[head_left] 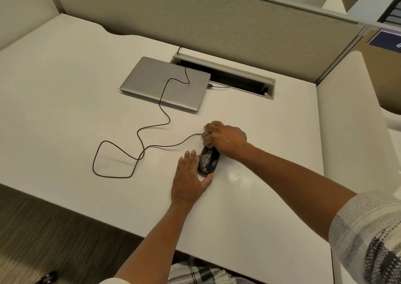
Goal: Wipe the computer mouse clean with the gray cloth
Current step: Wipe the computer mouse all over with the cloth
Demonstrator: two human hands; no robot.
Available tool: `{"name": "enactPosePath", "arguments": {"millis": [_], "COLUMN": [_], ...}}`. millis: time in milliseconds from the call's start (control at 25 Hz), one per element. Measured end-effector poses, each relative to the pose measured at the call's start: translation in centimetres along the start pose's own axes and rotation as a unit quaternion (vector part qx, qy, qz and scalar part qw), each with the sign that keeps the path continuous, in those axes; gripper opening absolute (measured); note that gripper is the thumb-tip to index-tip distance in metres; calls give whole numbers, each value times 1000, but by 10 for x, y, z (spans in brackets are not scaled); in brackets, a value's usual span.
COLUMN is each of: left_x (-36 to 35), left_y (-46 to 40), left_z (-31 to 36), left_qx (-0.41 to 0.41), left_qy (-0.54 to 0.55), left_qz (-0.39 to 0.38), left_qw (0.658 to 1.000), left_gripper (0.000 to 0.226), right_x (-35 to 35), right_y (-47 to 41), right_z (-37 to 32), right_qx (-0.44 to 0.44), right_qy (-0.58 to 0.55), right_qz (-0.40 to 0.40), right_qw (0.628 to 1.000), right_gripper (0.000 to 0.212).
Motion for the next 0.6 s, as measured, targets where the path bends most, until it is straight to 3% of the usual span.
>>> {"name": "enactPosePath", "arguments": {"millis": [280,480,600], "left_x": [0,-2,-4], "left_y": [1,0,0], "left_z": [0,-1,-2], "left_qx": [3,1,5], "left_qy": [-1,-6,1], "left_qz": [4,-4,-9], "left_qw": [1000,1000,1000], "left_gripper": [74,75,77], "right_x": [3,5,-2], "right_y": [31,32,39], "right_z": [-11,10,-1], "right_qx": [22,-67,-83], "right_qy": [-53,-225,-157], "right_qz": [69,114,141], "right_qw": [996,965,974], "right_gripper": [23,21,19]}}
Point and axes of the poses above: each hand's wrist, its own y-axis away from the middle knuckle, its own x-axis out of the back of the hand, z = x × y, the point moved 8 cm from there along -y, towards the middle knuckle, and after that the axes turned 2 degrees about -x, right-handed, at the moved point
